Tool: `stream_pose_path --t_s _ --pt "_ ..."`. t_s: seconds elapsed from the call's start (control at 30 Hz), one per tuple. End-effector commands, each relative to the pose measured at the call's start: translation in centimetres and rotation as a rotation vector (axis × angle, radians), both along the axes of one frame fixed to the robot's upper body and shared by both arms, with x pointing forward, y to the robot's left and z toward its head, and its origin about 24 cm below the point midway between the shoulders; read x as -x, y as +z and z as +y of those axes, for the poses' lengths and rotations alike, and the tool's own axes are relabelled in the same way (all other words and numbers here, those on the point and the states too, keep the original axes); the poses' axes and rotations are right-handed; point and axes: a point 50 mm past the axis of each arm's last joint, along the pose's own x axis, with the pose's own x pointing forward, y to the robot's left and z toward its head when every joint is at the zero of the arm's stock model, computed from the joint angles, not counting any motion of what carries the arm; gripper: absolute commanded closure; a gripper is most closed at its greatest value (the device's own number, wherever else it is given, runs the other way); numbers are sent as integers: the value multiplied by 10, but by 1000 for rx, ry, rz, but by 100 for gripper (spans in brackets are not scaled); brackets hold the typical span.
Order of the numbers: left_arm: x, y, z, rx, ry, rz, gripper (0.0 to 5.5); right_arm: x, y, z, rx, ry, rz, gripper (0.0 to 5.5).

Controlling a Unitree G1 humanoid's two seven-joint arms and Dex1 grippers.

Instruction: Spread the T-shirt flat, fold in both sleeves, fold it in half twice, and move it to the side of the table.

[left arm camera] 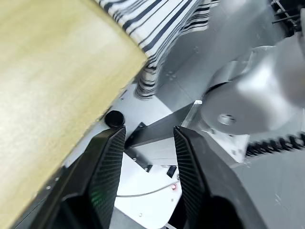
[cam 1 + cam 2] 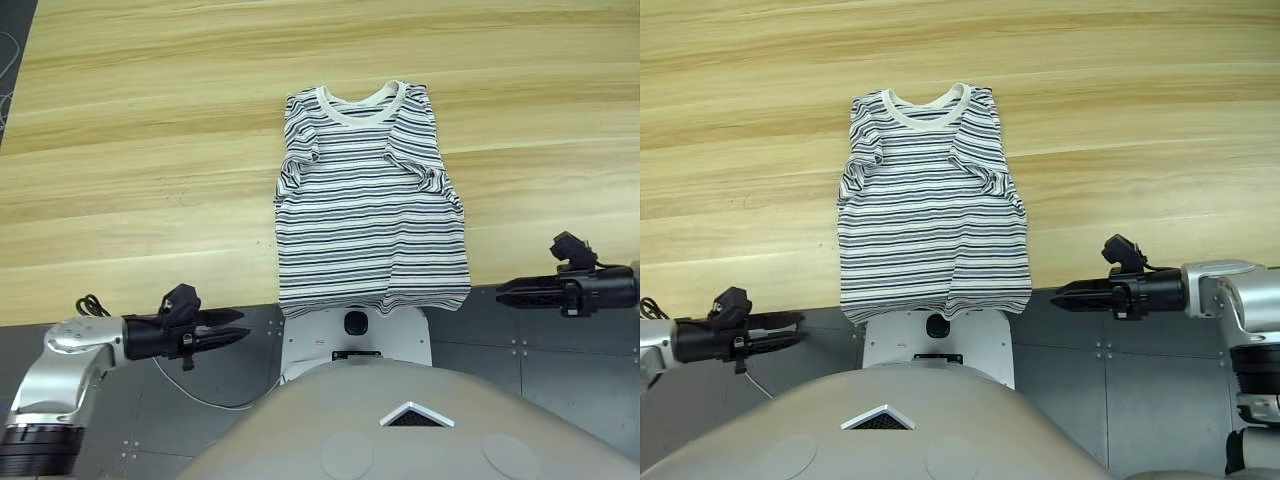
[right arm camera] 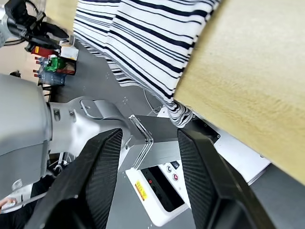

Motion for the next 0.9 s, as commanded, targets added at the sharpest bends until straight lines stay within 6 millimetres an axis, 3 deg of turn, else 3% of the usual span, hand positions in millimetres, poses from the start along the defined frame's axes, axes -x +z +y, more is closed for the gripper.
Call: stream_pose_path --t_s 0.03,0.17,0.43,0.53,0.9 --pt "-6 -1 -10 -10 0 -17 360 3 -1 10 -29 -16 -2 336" --pt "-8 -2 -21 0 -28 -15 360 11 -6 14 -14 11 -5 336" --pt "-12 -10 -40 -12 -34 -33 360 19 -12 0 130 174 -2 336" --pt "-14 -20 -40 -102 3 -67 360 18 -13 0 130 202 -17 336" --pt "3 -35 -57 -128 86 -36 360 25 -24 6 120 232 -52 336"
